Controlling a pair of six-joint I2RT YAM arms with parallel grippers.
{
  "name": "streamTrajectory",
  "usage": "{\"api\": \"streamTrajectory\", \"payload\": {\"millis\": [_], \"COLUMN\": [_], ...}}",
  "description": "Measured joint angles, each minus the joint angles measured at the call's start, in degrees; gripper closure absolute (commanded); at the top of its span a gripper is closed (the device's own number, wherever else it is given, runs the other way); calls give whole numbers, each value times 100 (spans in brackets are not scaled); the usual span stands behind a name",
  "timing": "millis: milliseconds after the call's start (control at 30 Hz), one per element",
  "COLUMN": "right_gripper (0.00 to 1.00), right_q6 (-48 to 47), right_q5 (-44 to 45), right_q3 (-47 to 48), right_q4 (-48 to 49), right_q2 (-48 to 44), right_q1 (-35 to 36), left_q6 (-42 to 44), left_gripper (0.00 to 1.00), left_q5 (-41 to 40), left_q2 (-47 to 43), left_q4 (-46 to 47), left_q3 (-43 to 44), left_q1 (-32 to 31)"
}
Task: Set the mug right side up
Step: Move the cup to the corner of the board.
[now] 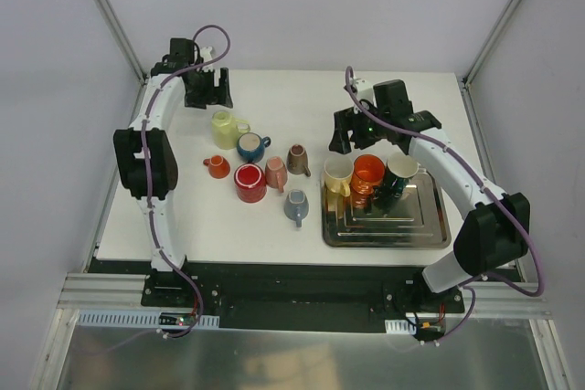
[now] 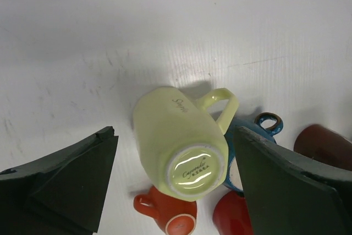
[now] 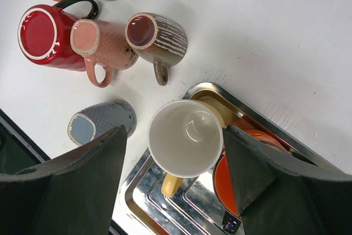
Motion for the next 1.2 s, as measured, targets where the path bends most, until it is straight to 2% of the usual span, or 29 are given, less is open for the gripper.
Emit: {"api": "streamTrajectory", "payload": {"millis": [300,600,633,667,867,1200], "right_gripper": [22,21,21,21,21,20], "right_q6": [-210,-275,-273,-271,-208,-179], "right_q5": [-42,-68,-74,-83,-184,-201], "right_q3": [-144,-247,-247,-247,-247,-450], "right_q4": [17,33,33,35,74,236], "right_q2": [-4,-7,-7,-7,9,-52], "right_q1": [22,31,31,31,48,129], "left_q6": [-48,-197,-212,-225,-387,-579], "left_gripper": [11,11,9,1,1,1], "left_q5": [-831,-420,-358,-306,-133,-380], "left_q2": [-168,-2970,-3191,-3320,-3228,-2931], "left_q4": [133,284,221,162,-55,-155], "left_q3": [-129,-2693,-2951,-3141,-3853,-3934], "left_q1": [-518,-680,-754,-835,-1346,-1812]}}
